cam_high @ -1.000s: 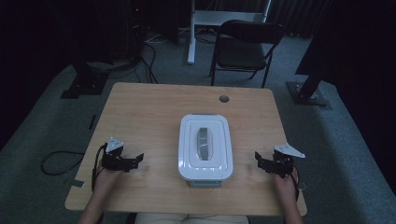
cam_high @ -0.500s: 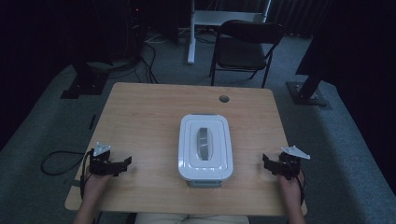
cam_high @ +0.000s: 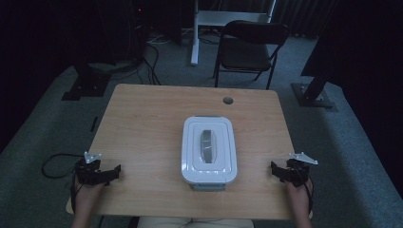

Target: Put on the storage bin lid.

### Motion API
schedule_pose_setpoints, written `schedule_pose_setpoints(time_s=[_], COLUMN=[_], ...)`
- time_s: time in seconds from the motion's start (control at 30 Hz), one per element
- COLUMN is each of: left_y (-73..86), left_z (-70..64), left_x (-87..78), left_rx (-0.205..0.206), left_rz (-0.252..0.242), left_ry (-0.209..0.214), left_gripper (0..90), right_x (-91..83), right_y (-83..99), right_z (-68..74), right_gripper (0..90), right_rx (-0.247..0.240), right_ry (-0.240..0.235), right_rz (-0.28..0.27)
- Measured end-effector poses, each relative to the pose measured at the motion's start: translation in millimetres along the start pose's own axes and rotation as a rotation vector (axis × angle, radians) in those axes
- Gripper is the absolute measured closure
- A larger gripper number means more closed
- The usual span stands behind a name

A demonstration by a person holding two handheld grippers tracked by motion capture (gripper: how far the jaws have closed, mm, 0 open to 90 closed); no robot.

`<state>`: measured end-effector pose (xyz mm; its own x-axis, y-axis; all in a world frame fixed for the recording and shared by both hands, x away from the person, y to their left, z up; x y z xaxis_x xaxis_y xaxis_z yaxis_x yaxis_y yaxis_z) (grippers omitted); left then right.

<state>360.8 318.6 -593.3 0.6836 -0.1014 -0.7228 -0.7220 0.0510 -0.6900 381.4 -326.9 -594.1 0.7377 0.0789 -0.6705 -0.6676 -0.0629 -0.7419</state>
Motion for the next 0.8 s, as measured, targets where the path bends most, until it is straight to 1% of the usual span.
schedule_pose_setpoints(time_s=[0.07,0.1,0.17,0.23,0.27,0.3,0.37,0.8], left_y=[2.4,2.7,3.7,4.3,4.6,4.7,5.4,5.1], left_z=[1.7,2.4,3.3,4.5,4.8,5.0,4.8,4.7], left_x=[0.0,0.0,-0.4,-0.3,-0.5,-0.5,-0.5,-0.1], left_rx=[-0.004,-0.002,0.005,0.011,0.012,0.014,0.019,0.018], left_rz=[0.009,0.007,0.004,0.0,0.002,0.002,0.006,0.004], left_ry=[-0.001,-0.005,-0.012,-0.019,-0.02,-0.023,-0.033,-0.033], left_gripper=[1.0,1.0,1.0,1.0,1.0,1.0,1.0,1.0], right_x=[-0.3,-1.0,-1.3,-1.4,-2.0,-2.4,-3.0,-2.0], right_y=[3.8,3.3,3.4,4.5,4.8,5.2,6.7,6.4], right_z=[-1.6,-1.1,0.5,4.0,4.7,4.6,3.8,3.0], right_gripper=[12.7,12.7,12.7,12.8,12.8,12.8,13.5,12.2], right_rx=[-0.006,-0.005,-0.005,-0.021,-0.022,-0.02,-0.004,-0.009], right_ry=[0.019,0.02,0.024,0.016,0.021,0.023,0.0,-0.003], right_rz=[0.025,0.016,0.015,0.021,0.02,0.021,0.026,0.029])
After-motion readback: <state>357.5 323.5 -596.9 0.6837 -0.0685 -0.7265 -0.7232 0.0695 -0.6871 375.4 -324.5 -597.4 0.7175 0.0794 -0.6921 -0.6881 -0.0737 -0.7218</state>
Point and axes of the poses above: each handheld gripper's, and its own axes: x roughly forward along the jaws, y roughly out of its underside, z roughly to its left, the point moved 10 cm from there along x, roughly forward along the jaws, and after that the axes turned 1 degree about -x, right-handed, at the moved point
